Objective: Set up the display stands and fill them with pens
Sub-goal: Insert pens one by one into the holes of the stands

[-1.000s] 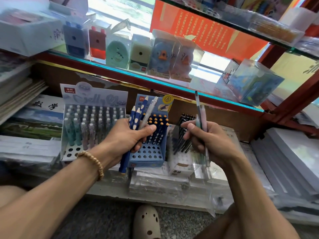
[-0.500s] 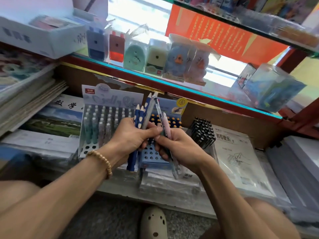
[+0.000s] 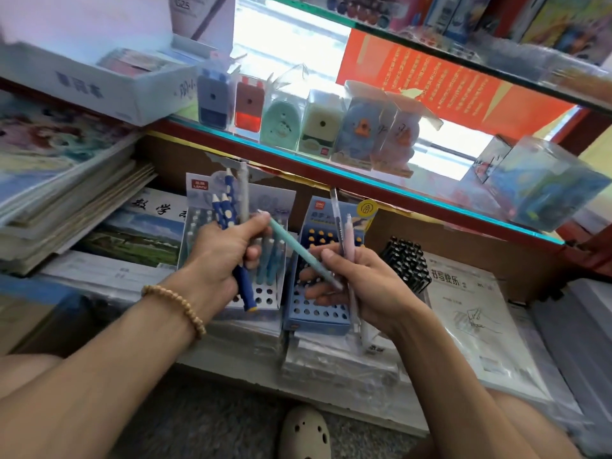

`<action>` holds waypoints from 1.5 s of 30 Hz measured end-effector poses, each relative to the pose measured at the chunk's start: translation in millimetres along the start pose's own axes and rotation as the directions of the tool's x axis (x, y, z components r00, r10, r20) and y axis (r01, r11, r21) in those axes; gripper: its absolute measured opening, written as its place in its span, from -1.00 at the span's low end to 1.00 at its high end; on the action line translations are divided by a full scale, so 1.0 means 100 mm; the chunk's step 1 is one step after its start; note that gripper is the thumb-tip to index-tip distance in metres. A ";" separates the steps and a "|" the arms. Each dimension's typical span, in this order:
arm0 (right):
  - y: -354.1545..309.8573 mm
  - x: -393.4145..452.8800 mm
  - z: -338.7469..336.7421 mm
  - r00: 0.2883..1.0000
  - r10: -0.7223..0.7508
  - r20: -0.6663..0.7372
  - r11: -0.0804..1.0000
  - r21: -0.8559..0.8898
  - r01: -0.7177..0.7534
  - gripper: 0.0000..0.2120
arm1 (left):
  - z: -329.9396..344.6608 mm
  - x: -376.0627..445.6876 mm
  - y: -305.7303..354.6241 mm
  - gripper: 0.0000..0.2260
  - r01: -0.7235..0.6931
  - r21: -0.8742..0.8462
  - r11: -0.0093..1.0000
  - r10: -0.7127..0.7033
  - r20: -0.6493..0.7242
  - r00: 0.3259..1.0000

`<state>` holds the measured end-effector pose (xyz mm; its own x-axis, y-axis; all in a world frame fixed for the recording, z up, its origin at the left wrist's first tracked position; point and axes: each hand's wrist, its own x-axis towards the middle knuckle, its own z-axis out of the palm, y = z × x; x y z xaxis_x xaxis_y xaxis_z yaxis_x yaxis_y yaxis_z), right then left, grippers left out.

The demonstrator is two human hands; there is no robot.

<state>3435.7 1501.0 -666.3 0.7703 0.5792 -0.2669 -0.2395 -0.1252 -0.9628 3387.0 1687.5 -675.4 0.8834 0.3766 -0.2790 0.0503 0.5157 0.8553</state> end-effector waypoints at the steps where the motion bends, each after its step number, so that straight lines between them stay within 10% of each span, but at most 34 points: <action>1: 0.00 0.00 0.01 1.000 0.019 -0.022 1.000 -0.004 -0.020 -0.81 | -0.04 0.00 0.04 -0.92 -0.007 -0.041 0.999 0.006 -0.020 1.000; 8: -0.12 0.05 0.13 0.988 -0.056 -0.147 0.998 -0.046 0.050 -0.91 | -0.26 -0.04 0.25 -0.88 -0.088 0.049 0.995 0.091 -0.051 0.995; 15: -0.24 0.19 0.40 0.954 -0.102 -0.281 0.966 0.200 0.163 -0.56 | -0.66 -0.12 0.54 -0.97 -0.065 0.348 0.935 0.084 -0.039 0.996; 19: -0.40 0.26 0.69 0.949 -0.147 -0.278 0.964 0.176 0.201 -0.75 | -0.88 -0.20 0.62 -0.96 -0.036 0.445 0.895 0.053 -0.025 0.998; 30: -0.29 0.67 1.02 0.815 -0.556 -0.163 0.715 -0.594 0.369 -0.90 | -1.34 -0.32 0.82 -0.77 -0.117 0.610 0.784 0.206 -0.078 0.975; 45: -0.06 0.85 1.24 0.886 -0.460 -0.059 0.621 -0.735 0.273 -0.88 | -1.40 -0.31 0.86 -0.79 -0.207 0.492 0.846 0.243 -0.011 0.970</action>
<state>3429.8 1650.7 -678.6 0.8278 0.5228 0.2036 0.4957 -0.5115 -0.7019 3298.6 1827.7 -654.2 0.8640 0.4990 -0.0672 0.0891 -0.0201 0.9958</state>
